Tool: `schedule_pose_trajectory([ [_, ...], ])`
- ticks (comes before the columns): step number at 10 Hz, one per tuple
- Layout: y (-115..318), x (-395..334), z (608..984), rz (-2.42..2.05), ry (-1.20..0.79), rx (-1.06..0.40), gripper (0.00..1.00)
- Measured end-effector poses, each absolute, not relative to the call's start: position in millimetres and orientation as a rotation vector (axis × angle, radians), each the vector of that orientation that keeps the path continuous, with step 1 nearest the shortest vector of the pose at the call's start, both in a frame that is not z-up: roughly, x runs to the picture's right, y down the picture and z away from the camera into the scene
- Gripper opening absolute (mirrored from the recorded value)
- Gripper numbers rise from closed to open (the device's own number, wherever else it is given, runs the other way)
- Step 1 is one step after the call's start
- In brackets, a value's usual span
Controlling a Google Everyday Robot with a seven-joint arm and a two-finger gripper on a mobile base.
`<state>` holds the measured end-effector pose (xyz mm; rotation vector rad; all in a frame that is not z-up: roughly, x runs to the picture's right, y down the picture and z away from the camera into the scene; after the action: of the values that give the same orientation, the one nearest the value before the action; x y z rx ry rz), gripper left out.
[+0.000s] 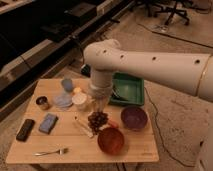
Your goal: Place grapes in purple bowl
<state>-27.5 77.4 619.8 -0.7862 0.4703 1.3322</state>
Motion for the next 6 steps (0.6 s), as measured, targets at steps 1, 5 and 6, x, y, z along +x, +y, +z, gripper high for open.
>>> schedule_pose_trajectory([
  [1, 77.4, -30.8, 619.9, 1.329, 0.466, -0.788, 0.0],
  [5, 77.2, -31.4, 621.2, 1.331, 0.464, -0.789, 0.0],
  [6, 77.1, -30.3, 621.2, 1.332, 0.465, -0.788, 0.0],
])
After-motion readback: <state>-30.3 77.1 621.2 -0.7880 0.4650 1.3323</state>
